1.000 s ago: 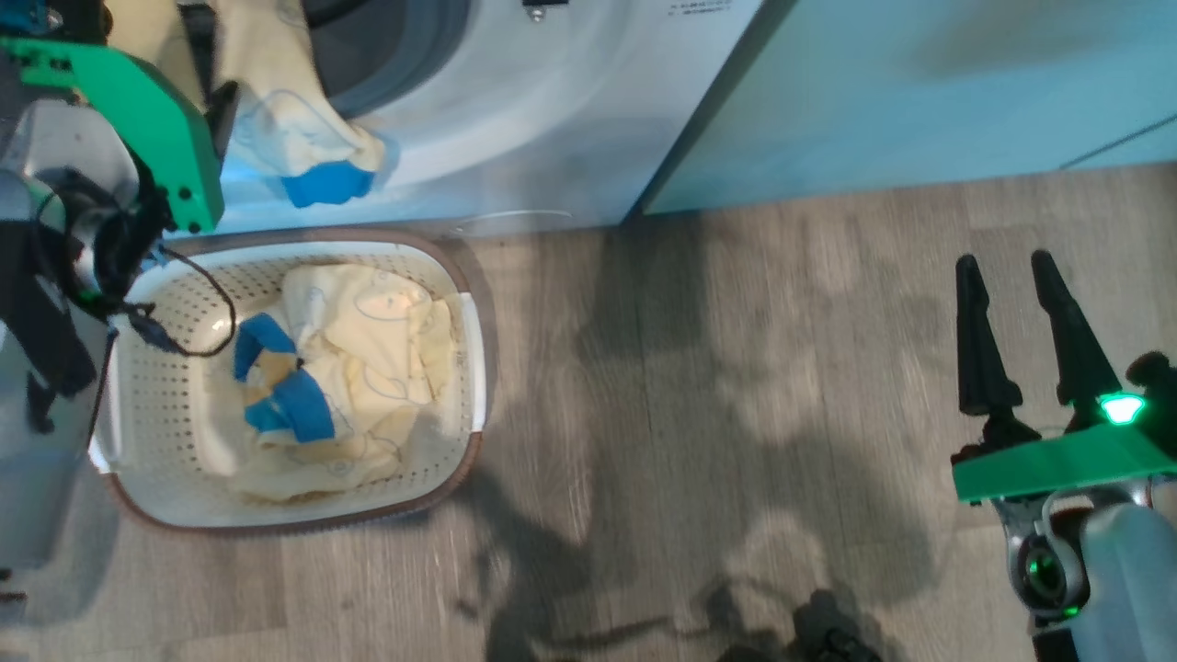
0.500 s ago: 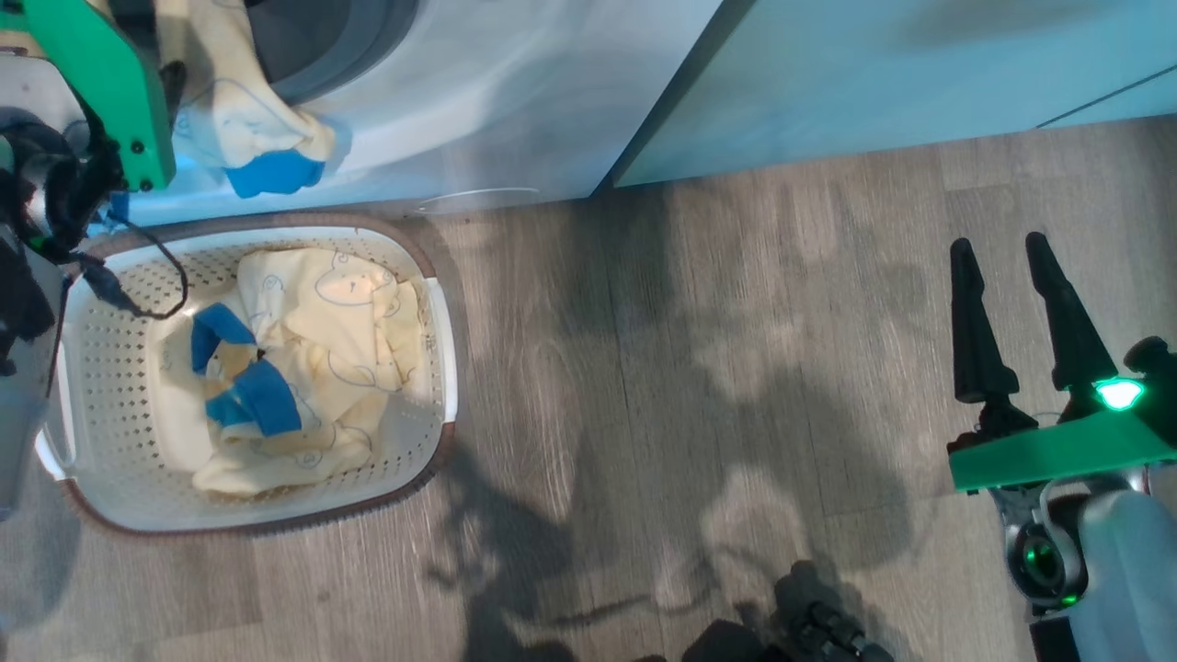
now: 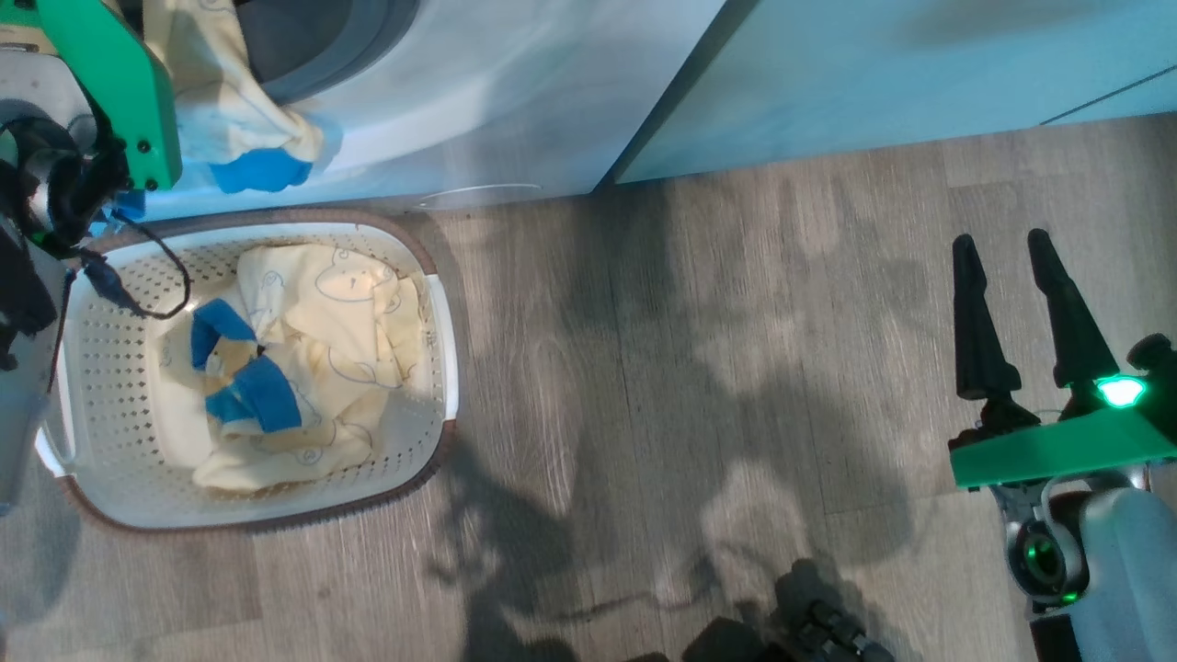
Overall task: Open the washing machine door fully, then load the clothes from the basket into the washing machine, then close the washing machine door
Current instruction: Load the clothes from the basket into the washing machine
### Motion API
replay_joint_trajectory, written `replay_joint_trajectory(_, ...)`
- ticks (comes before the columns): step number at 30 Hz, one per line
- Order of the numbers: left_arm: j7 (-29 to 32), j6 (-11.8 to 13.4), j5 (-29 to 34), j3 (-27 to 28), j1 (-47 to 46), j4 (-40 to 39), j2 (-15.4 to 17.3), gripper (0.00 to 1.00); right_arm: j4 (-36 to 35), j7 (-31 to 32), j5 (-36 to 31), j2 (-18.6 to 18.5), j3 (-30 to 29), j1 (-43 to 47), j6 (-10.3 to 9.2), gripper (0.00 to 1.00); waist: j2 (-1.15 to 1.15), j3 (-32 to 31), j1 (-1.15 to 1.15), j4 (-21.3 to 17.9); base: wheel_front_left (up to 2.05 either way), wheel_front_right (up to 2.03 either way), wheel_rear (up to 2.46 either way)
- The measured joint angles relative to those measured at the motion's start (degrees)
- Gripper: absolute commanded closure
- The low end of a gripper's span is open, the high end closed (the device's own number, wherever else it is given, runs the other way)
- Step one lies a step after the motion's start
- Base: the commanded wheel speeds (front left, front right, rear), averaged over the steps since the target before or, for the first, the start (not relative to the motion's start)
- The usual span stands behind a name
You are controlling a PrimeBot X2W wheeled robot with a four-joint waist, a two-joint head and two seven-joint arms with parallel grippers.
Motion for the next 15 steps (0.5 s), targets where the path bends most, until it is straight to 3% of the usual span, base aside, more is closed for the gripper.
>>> replay_joint_trajectory(1,0.0,0.0,0.0,-0.2,0.0,0.0,0.0,1.00,0.0,0.0,0.0,0.0,0.0,0.0,0.01,0.00,0.00,0.0,0.00,0.0,0.00,0.00,0.00)
replay_joint_trajectory(15,-5.1,-0.8,-2.0,0.5,0.1,-0.3,0.0,1.00,0.0,0.0,0.1,0.0,-0.1,0.0,0.01,0.00,0.00,-1.2,0.00,0.6,0.00,0.00,0.00)
